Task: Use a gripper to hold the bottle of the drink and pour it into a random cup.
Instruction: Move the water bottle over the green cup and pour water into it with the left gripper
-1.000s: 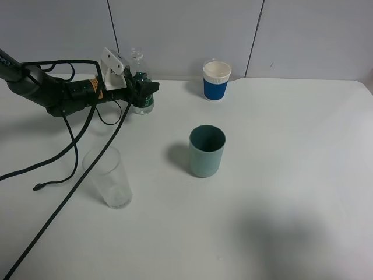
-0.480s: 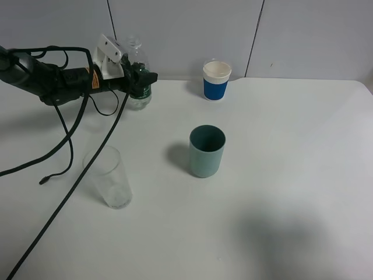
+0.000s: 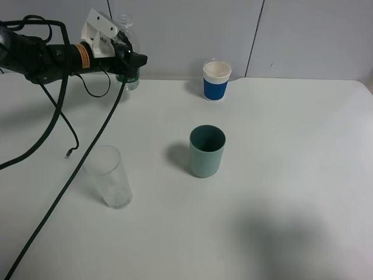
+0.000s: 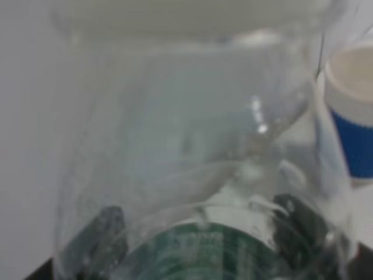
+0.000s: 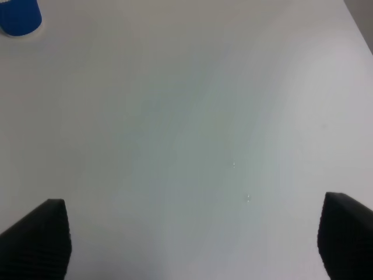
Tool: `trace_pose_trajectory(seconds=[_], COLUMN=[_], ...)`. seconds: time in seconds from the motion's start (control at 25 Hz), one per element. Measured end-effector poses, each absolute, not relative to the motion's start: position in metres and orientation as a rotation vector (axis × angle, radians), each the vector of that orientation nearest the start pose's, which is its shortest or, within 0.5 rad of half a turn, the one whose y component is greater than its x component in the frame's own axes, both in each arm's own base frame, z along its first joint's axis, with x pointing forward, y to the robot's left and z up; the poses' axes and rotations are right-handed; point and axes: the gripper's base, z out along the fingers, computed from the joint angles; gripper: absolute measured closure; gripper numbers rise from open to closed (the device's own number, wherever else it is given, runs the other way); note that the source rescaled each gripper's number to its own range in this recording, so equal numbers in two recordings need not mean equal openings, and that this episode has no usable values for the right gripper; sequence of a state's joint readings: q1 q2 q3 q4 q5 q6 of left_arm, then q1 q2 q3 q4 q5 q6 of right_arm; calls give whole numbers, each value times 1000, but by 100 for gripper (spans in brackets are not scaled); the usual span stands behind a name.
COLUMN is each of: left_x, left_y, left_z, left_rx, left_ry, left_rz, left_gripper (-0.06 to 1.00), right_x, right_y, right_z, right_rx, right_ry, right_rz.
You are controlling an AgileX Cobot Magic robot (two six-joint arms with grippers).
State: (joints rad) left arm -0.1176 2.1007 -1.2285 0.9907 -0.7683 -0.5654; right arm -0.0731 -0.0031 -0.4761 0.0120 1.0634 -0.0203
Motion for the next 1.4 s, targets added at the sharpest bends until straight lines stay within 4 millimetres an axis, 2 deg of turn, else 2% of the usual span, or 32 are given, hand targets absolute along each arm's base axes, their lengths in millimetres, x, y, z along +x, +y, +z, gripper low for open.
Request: trace_pose_trajectory(seconds=[0.16, 0.36, 0.6, 1.04, 1.24, 1.4], left_x=[420, 397, 378, 350, 339, 330], left_y=[-110, -110, -108, -153, -163, -167], left_z=[179, 188, 200, 189, 181, 188], left_rx=[815, 898, 896, 1007, 1048, 1050], left_ry=[1613, 1541, 1507, 1429, 1424, 1398], left_rz=[-421, -291, -220, -15, 45, 95], left_gripper=[89, 89, 89, 89, 89, 89], right_x=[-3, -3, -3, -3, -3, -3], right_y=[1, 1, 1, 1, 1, 1], right_z=[270, 270, 270, 270, 270, 270], right_rx=[54, 54, 54, 54, 54, 54], right_ry=[2067, 2067, 2067, 2067, 2067, 2067], right_rz=[-43, -43, -43, -43, -43, -43])
